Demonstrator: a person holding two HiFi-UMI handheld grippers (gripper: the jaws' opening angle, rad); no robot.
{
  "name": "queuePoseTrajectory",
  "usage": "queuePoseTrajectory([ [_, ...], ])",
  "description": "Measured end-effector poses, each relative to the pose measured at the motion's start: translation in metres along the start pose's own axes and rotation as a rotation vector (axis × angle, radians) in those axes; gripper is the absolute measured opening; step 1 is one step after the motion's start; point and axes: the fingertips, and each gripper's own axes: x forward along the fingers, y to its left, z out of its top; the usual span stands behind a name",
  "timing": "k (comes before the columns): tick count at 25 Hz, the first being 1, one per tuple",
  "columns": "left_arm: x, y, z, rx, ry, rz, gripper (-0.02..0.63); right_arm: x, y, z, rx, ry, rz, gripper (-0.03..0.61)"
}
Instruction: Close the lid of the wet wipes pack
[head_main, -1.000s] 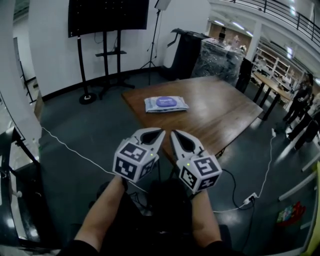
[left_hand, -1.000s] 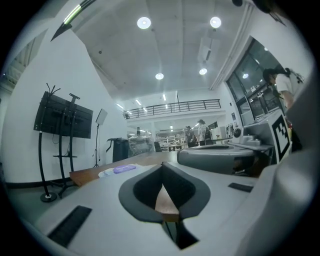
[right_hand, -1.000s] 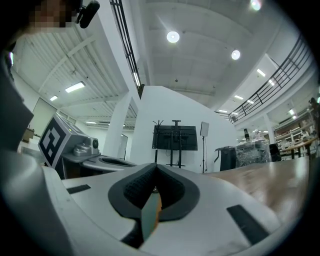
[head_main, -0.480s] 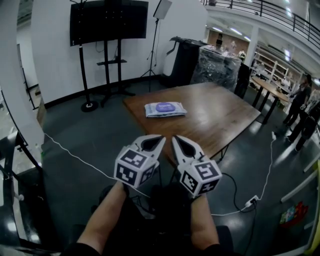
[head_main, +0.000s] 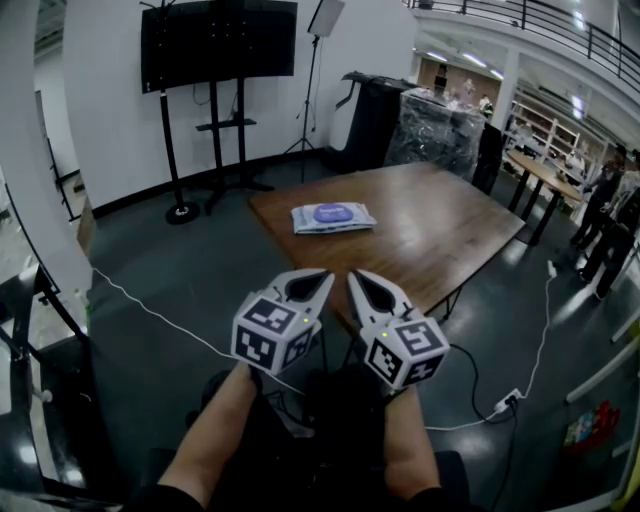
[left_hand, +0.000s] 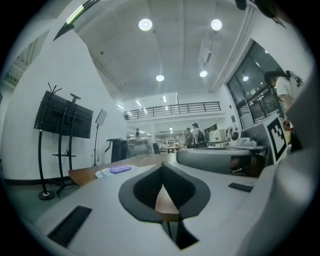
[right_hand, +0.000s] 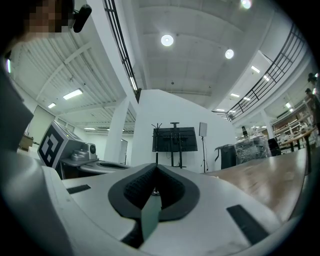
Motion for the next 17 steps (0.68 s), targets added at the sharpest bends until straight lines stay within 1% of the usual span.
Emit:
queuePoseTrajectory([
  [17,0.0024,-0.0062,-0.0014,0.007,0.006,-0.006,0.008,-0.0052,-0.0027,0.0000,0.014,-0.006,0.004,0.009],
])
